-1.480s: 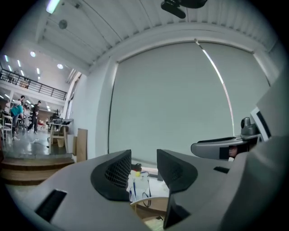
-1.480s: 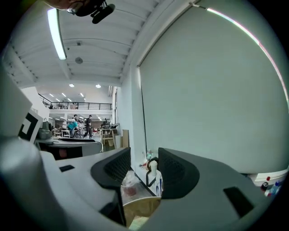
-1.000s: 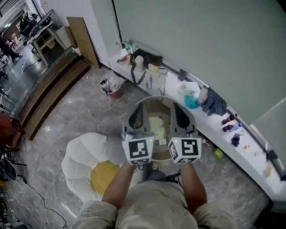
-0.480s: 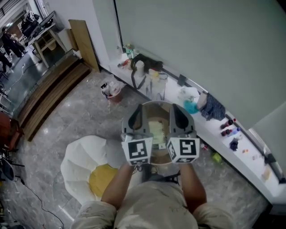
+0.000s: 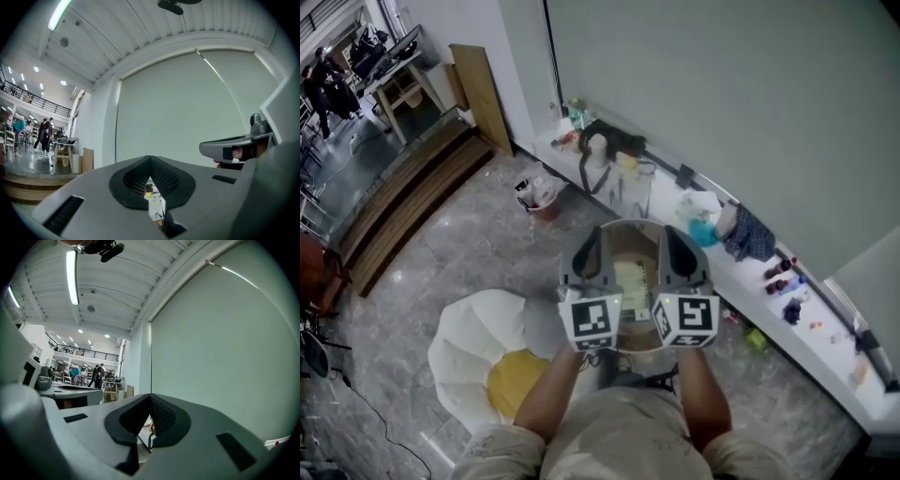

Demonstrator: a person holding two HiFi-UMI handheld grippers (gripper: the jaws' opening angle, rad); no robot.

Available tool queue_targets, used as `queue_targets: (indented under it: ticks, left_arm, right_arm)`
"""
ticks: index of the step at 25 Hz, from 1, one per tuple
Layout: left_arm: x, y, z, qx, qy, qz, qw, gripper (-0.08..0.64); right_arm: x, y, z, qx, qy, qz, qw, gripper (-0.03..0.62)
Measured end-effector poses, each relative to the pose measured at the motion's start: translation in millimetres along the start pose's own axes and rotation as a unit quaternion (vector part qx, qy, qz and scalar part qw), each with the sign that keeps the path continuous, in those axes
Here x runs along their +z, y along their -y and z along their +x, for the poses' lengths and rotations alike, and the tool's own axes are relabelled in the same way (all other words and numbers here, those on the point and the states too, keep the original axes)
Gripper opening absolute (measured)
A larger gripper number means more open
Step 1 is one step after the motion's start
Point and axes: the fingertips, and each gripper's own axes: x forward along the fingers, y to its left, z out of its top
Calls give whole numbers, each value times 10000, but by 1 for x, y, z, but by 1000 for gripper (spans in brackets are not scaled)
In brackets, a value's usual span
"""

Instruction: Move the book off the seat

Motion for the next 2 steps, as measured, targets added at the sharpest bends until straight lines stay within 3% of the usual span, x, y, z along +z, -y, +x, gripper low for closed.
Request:
queue_targets:
  ticks: [2]
  left_arm:
    - [-1,-2,-1,8,-12,-20,10000,3]
  right_arm:
    - [0,-1,0,19,0,13,10000,5]
